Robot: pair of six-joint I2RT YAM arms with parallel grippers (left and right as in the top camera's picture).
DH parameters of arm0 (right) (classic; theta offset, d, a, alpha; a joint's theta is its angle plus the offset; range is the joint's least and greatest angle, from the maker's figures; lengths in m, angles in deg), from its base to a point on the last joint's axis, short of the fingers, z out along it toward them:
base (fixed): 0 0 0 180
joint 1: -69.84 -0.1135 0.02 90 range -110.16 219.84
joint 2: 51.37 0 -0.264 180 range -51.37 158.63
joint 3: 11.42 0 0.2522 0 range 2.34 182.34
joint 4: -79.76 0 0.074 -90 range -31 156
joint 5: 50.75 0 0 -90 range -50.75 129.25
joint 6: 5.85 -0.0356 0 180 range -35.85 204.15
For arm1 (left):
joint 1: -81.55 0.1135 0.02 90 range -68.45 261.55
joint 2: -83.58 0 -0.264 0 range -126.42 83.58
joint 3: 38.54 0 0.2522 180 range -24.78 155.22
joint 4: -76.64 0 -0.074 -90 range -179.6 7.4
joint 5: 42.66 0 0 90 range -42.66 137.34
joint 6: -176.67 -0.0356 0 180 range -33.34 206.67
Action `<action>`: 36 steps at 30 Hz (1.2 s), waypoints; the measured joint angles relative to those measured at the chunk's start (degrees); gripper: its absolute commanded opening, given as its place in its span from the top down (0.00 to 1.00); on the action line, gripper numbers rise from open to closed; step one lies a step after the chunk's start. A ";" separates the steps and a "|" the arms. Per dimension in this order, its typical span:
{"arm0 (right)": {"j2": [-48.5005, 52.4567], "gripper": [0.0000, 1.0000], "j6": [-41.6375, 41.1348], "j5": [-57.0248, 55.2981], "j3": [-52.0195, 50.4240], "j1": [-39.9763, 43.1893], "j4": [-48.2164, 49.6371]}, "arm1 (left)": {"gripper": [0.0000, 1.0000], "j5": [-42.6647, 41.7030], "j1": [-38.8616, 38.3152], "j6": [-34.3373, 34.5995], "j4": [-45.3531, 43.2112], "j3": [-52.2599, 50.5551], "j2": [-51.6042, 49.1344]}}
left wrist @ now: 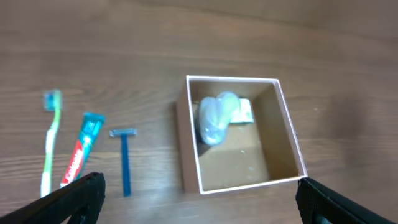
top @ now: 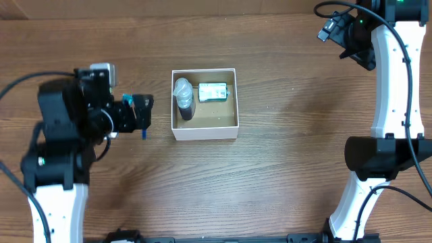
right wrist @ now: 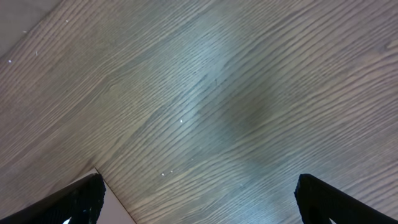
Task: Pack container
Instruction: 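Reach the left gripper down to the blue razor and grasp it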
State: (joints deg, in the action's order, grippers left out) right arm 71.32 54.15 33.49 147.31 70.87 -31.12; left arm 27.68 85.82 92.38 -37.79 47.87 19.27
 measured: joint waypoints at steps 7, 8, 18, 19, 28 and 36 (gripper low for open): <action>0.00 0.00 0.02 0.00 0.00 0.00 0.02 | 0.00 2.78 0.00 -2.93 6.32 2.14 -12.02; 0.00 0.00 0.00 0.00 0.00 0.00 0.00 | 0.00 3.34 0.00 -2.69 6.93 2.14 -13.79; 0.00 0.00 0.00 0.00 0.00 0.00 0.02 | 0.09 8.07 0.00 1.25 8.02 2.16 -32.61; 0.00 0.00 0.02 0.00 0.00 0.00 0.02 | 0.09 9.05 0.00 1.36 7.76 2.16 -33.48; 0.00 0.00 0.02 -0.02 0.00 0.00 0.00 | 0.21 16.59 -0.07 1.66 5.49 2.16 -38.18; 0.00 0.00 0.00 0.00 0.00 0.00 0.04 | 0.24 22.10 -4.57 1.68 2.40 2.16 -42.01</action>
State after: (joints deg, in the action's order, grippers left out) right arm 71.32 54.15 33.49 147.31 70.87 -31.08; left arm 49.77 81.26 94.06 -35.39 50.03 -22.74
